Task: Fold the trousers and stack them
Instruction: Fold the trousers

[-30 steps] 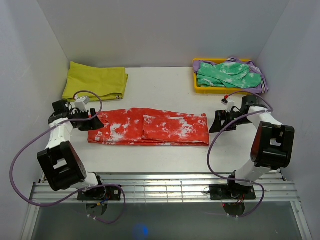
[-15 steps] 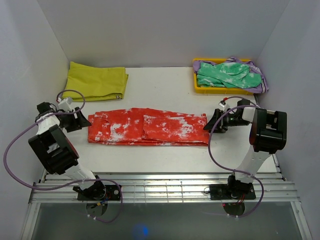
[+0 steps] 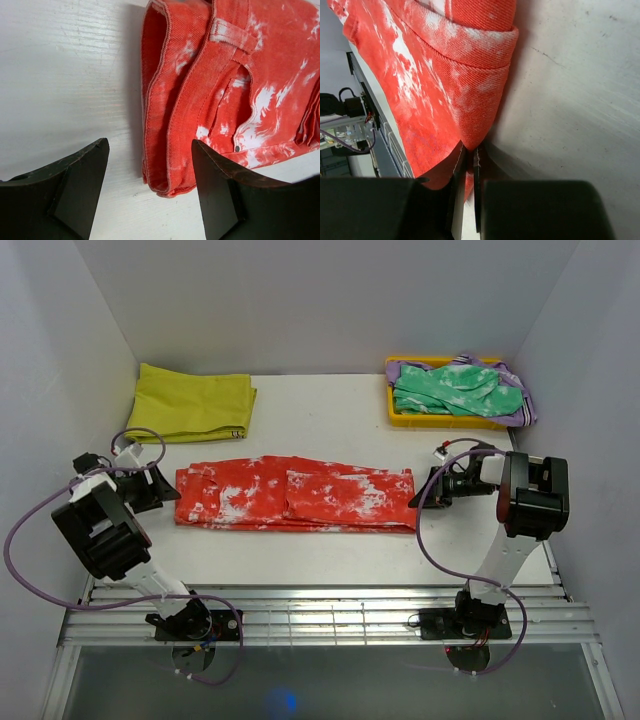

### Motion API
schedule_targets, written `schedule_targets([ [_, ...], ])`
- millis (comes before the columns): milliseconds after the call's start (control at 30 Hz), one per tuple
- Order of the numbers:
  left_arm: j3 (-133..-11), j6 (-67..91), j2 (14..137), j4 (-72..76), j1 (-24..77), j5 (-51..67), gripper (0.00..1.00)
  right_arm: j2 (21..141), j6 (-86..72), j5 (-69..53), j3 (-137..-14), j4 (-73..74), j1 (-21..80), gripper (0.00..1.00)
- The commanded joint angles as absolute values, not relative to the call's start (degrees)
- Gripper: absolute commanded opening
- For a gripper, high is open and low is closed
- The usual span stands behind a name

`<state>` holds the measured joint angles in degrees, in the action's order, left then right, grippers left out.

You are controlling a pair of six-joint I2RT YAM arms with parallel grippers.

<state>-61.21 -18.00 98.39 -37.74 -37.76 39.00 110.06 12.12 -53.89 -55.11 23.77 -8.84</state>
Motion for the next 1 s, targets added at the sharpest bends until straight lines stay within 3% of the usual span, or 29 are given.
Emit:
schedule_targets([
  [0,-60.4,-20.8,98.8,-38.2,-37.9,40.8,0.77,109.1,17.7,-48.3,-56.9,29.4,-9.2,0.08],
  [433,-55.9,-27.7,99.8,-42.5,-35.9,58.2,0.75,99.5,31.1,-48.2,-67.8,53.2,-16.0,0.08],
  [700,-54.3,-20.0,100.7,-35.4,-25.4,55.4,0.71,96.7,28.7,-57.7,-77.0,62.5,-16.7,0.08],
  [933,-54.1,-14.5,103.6,-31.4,-21.5,54.5,0.51,95.9,24.1,-65.4,-81.4,63.8,-16.7,0.08],
  [967,-54.1,-13.7,103.7,-30.9,-20.9,54.5,0.43,95.5,22.7,-66.4,-81.8,63.0,-16.4,0.08],
])
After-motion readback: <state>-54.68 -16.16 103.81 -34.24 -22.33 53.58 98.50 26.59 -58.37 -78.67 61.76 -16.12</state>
